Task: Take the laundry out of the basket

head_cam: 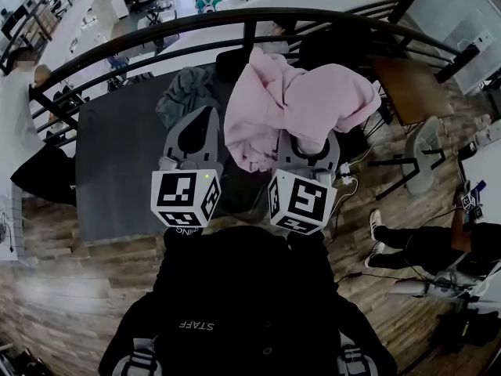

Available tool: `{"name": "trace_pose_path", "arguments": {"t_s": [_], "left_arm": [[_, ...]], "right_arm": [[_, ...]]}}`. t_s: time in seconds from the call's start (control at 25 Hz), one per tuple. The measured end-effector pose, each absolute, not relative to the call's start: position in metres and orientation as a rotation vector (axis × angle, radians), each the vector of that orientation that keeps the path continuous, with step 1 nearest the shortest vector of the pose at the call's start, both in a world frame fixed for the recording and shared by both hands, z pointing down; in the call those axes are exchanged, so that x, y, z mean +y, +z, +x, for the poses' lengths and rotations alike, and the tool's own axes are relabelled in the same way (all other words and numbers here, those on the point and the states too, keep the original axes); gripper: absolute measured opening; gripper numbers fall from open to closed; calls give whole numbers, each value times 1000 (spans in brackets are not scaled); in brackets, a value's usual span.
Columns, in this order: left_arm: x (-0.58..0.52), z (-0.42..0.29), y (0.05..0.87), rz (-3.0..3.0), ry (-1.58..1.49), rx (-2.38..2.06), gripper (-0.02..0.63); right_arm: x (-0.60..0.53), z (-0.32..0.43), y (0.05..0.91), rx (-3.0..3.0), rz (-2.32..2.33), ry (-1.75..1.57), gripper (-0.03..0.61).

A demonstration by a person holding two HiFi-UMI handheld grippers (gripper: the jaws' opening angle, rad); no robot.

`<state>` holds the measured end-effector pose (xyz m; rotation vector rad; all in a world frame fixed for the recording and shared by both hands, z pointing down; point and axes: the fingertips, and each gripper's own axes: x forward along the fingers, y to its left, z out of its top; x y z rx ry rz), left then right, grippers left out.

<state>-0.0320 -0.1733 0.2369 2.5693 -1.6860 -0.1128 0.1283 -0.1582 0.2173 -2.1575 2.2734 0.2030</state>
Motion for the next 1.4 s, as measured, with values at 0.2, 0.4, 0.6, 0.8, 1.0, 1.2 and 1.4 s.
{"name": "trace_pose_path", "arguments": {"t_s": [0.2,0.4,0.6,0.8,1.0,1.2,1.4], "left_arm": [[-171,-31,239,2568,-102,-1684,0],[-171,-30,240,2564,-90,-1687,0],[-169,-30,241,2558,-81,-1690,0],[-167,-30,244,2556,-65,-1685,0],[-167,-31,249,2549,-54,-1681,0],[-166,-34,253,2537,-49,-1680,0],[-166,-37,255,2526,-57,-1683,0]], "right_arm": [[-157,128,218,2277,-2158,203,207],[-157,128,217,2284,-2148,201,209],[-157,128,219,2295,-2155,195,209],[-154,126,221,2298,-2150,197,209],[-152,124,223,2299,-2147,192,210],[-150,124,225,2295,-2155,193,210],[-151,122,226,2301,-2160,196,212]]}}
